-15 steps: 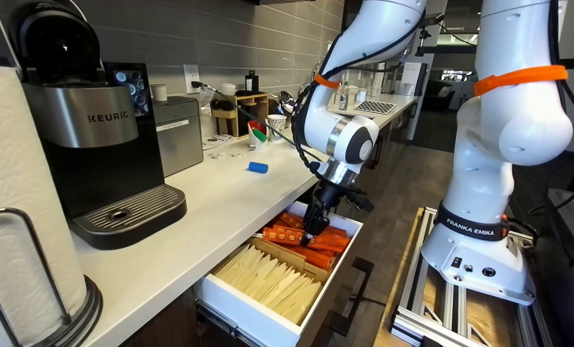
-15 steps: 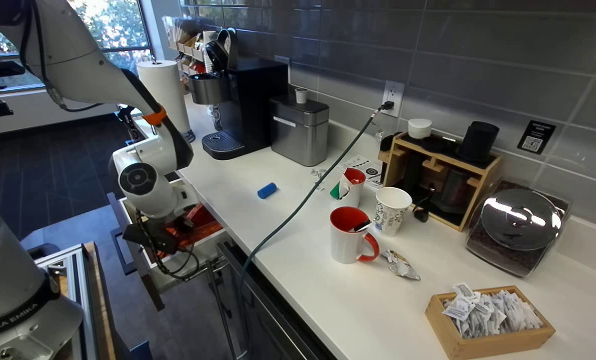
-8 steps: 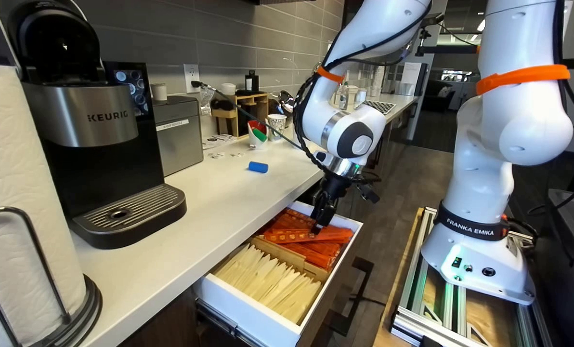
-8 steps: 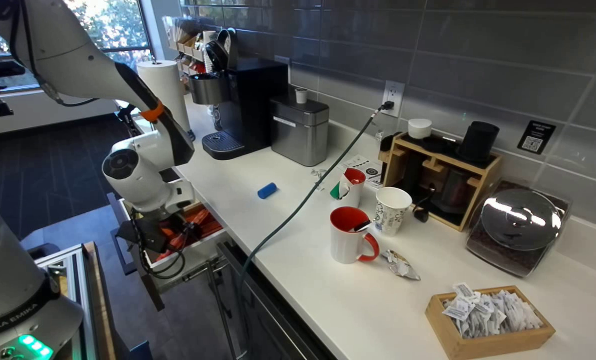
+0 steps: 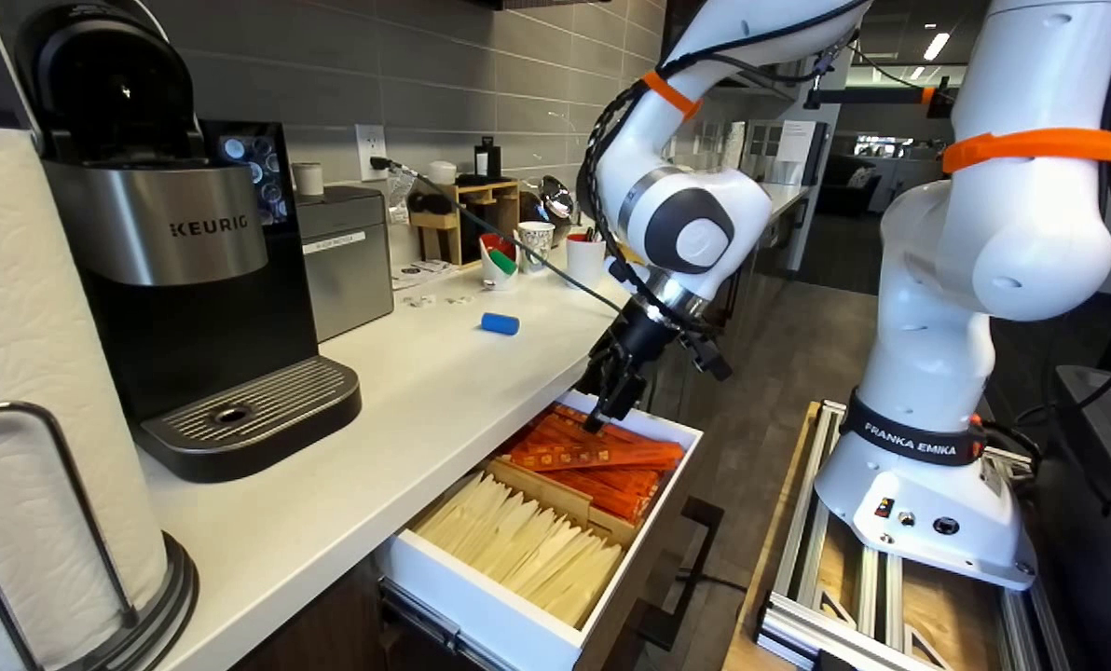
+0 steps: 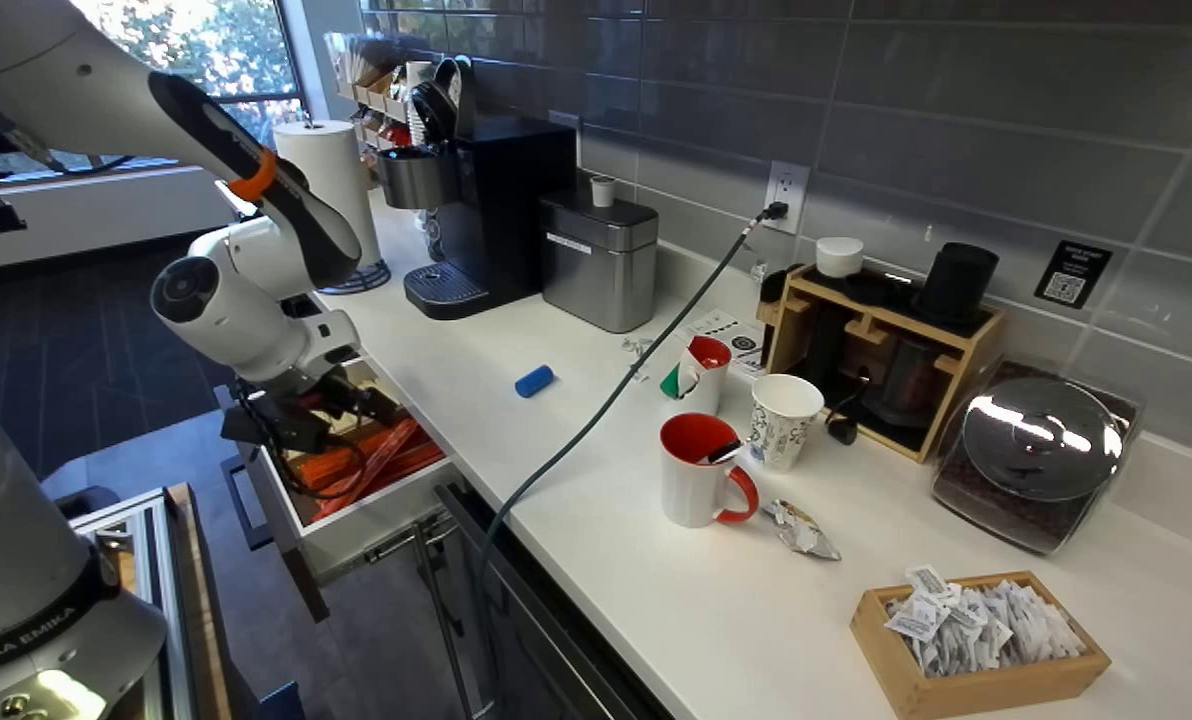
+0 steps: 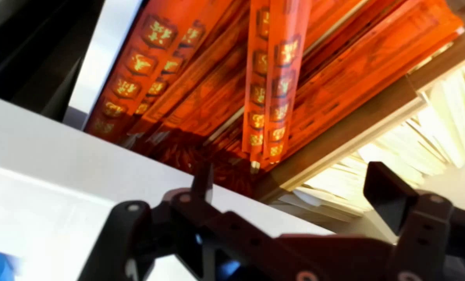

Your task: Put the orange item in the drawer and close the drawer

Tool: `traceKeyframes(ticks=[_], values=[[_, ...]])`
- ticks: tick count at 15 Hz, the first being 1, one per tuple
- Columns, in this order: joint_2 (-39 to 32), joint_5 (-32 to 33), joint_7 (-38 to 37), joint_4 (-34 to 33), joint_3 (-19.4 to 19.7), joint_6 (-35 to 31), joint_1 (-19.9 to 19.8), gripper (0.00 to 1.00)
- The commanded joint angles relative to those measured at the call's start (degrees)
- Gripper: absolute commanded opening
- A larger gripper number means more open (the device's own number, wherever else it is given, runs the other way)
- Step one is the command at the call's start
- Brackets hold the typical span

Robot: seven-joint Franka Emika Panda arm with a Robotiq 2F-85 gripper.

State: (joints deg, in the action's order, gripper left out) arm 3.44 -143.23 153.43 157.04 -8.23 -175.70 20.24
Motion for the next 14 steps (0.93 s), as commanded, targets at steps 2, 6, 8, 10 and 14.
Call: traceKeyframes(ticks=[2, 6, 8, 10, 14], values=[[3.4, -1.5, 2.0, -0.1, -1.7, -4.9, 0.3, 1.0], [9.9, -1.1, 1.9, 0.0, -2.9, -9.4, -0.2, 1.0], [9.2, 4.9, -10.3, 0.1, -6.6, -12.9, -0.9, 1.0], [6.1, -0.8, -6.8, 0.9, 0.2, -13.9, 8.3, 1.0], [0.1, -0.9, -16.0, 1.1, 7.9, -16.2, 25.8, 1.0]])
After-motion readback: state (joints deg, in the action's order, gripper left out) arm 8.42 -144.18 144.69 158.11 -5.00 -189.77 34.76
